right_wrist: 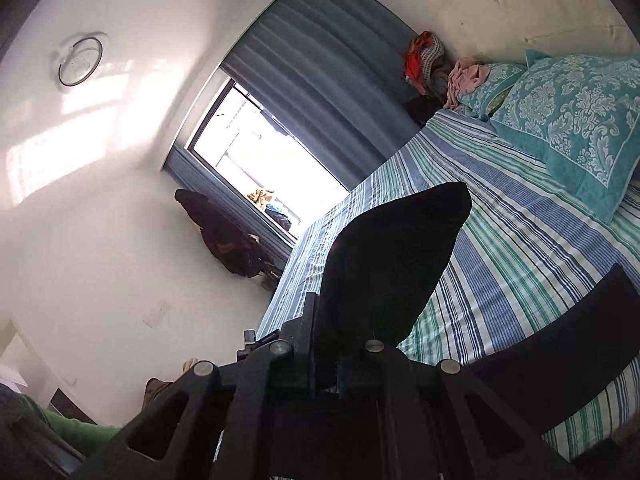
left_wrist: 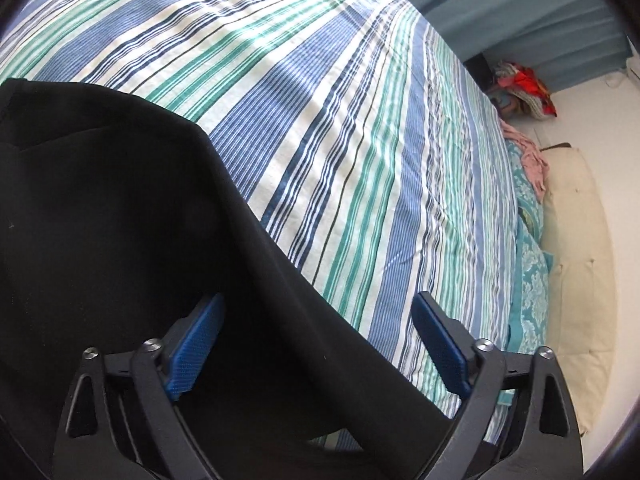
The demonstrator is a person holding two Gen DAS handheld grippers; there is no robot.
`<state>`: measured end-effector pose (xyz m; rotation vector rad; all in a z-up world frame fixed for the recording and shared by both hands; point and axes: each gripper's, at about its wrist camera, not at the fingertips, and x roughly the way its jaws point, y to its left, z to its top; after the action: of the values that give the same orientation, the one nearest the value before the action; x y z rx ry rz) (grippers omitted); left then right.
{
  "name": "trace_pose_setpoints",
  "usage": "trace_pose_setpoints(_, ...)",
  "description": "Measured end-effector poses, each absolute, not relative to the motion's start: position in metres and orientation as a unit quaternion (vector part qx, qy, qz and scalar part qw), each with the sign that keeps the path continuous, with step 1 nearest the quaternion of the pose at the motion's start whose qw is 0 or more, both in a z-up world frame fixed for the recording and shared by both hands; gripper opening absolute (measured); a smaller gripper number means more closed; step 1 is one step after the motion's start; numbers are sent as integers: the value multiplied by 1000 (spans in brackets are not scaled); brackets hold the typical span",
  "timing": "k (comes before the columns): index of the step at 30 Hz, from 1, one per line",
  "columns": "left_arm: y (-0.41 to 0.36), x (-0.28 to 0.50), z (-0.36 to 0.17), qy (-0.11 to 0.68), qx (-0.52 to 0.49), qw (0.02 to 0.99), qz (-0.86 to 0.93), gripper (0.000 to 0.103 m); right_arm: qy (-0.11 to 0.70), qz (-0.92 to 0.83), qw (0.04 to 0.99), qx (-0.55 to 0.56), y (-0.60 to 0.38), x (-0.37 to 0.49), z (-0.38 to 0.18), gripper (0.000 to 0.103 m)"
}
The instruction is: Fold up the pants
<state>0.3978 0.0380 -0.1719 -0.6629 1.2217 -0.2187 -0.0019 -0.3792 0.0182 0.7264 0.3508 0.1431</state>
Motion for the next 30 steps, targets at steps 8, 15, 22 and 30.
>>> trace_pose_setpoints(8, 59, 370, -123, 498, -322, 796, -118, 4, 172, 40, 909, 378, -425, 1, 1, 8)
trace_pose_setpoints(15, 92, 224, 2, 318, -223, 913, -129, 11, 200, 12, 897, 393, -492, 61, -35, 7)
trace_pose_setpoints(22, 55, 139, -155, 517, -183, 827, -123, 11, 386, -117, 821, 404, -535, 41, -154, 7)
trace_pose_setpoints(30, 33, 137, -175, 548, -173, 807, -137, 10, 435, -182, 788, 395, -555, 2, -192, 8)
